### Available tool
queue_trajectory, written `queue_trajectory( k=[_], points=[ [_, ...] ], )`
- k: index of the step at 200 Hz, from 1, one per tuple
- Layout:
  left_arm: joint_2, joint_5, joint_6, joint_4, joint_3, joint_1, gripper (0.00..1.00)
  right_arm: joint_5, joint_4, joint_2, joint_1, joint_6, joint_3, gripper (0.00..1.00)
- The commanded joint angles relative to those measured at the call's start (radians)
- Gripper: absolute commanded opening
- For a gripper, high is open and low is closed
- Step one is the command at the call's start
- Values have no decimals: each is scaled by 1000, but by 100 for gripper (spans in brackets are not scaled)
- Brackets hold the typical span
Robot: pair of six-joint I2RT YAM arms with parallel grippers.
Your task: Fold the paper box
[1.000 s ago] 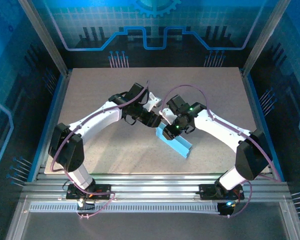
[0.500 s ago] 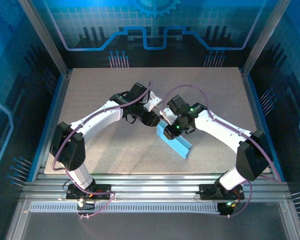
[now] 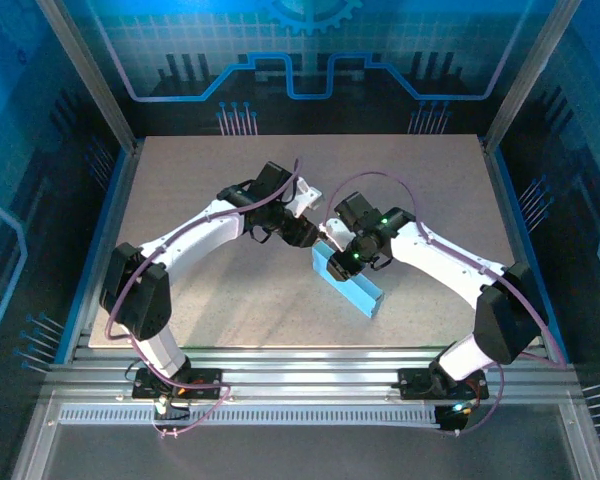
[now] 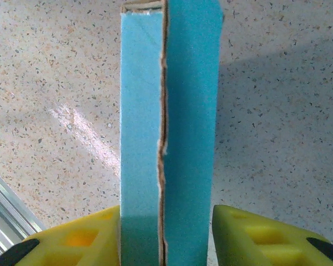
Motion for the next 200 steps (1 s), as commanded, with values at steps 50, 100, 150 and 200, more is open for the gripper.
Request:
queue_trajectory(
  k=[50,100,150,200],
  points=[
    [52,86,47,8,42,7,41,-49,4,-19,-10,-10,-8,42],
    [61,100,30,8,65,7,32,-56,2,-7,-10,-10,-8,40],
    [79,156,21,-16,99,8,28,-47,4,-12,-10,-10,-11,38],
    [55,160,24,-14,91,8,37,-39,3,-11,-11,-12,-8,36]
  ],
)
